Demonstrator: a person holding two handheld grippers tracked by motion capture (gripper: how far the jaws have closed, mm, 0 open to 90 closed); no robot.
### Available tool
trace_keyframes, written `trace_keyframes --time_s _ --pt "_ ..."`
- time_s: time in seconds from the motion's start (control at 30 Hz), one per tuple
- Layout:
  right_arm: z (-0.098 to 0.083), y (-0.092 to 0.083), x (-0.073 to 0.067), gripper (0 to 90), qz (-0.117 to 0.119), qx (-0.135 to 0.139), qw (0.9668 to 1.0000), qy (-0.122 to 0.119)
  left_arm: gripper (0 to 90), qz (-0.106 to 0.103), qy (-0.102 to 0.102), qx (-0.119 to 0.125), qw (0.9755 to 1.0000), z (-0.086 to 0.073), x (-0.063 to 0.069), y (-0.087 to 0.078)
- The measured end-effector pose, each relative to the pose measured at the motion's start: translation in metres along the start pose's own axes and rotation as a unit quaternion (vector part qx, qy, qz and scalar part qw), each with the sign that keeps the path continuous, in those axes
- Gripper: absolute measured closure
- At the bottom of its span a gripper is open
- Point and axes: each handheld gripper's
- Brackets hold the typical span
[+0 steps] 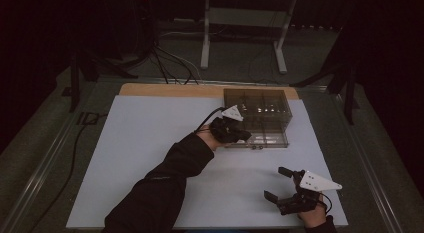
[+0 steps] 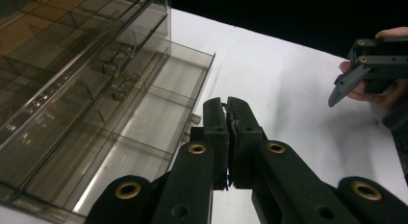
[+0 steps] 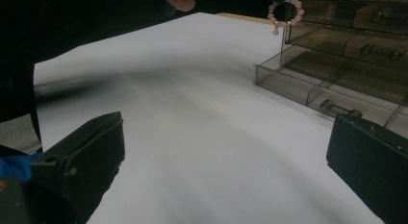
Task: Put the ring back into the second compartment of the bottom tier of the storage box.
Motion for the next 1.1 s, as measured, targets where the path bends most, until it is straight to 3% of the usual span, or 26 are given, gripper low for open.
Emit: trace_keyframes --time_s 0.2,0.37,1.1 --pt "0.0 -0.001 0.0 0.0 0.001 0.002 1.0 0.001 89.4 -0.001 0.0 0.004 1.0 0.007 -0.003 0.003" --pt "0.0 -0.001 0.0 0.0 0.001 0.001 1.0 0.001 89.4 0.003 0.012 -0.005 0.9999 0.01 -0.003 0.006" --pt "0.0 -0.002 0.001 0.0 0.003 0.002 1.0 0.007 89.4 0.021 -0.017 0.013 0.9995 0.017 -0.02 0.026"
Point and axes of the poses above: each handheld gripper's, and its own axes: y roughly forward along the jaws, z roughly out of its top, x roughly to its right, and after that the axes turned 5 degrees about y, right-handed
